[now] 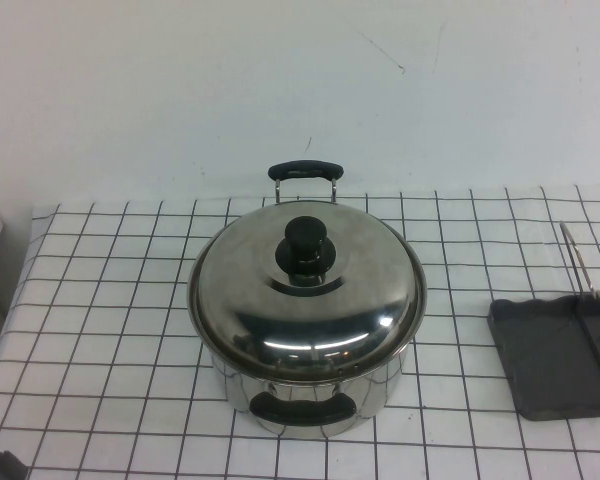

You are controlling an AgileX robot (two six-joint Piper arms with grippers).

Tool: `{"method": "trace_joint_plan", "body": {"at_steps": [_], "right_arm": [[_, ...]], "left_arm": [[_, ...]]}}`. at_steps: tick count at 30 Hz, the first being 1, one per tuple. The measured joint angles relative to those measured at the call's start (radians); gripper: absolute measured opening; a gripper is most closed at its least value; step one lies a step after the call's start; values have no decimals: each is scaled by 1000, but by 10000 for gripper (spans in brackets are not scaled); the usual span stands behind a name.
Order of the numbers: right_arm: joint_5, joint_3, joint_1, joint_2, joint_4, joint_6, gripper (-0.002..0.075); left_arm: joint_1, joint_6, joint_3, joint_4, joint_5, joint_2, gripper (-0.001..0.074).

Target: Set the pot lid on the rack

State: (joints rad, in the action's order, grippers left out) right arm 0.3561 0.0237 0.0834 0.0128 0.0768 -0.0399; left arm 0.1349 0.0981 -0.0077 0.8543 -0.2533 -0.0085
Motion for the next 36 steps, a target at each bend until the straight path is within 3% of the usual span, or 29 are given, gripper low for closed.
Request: {"method": "trace_joint_plan", "body": {"at_steps": [7, 13, 17, 20, 24, 28, 31, 36], "right_arm": [[0, 0, 0, 0, 0, 0, -3], [0, 0, 0, 0, 0, 0, -3], [0, 0, 0, 0, 0, 0, -3], [0, 0, 0, 0, 0, 0, -3], [0, 0, 0, 0, 0, 0, -3], [0, 0, 0, 0, 0, 0, -3], [0, 0, 0, 0, 0, 0, -3], [0, 0, 0, 0, 0, 0, -3]], "left_arm": [[0, 329, -292, -55, -250, 238, -3], [0, 617, -474, 6, -309, 450, -3], [27, 524, -559, -160, -267, 563, -3], [129, 280, -587, -417, -181, 641, 20], [349, -32, -592, -724, -15, 728, 133], [507, -190, -592, -888, 204, 852, 356], [533, -218, -592, -910, 362, 969, 494], [538, -232, -593, -912, 625, 1155, 578]]}}
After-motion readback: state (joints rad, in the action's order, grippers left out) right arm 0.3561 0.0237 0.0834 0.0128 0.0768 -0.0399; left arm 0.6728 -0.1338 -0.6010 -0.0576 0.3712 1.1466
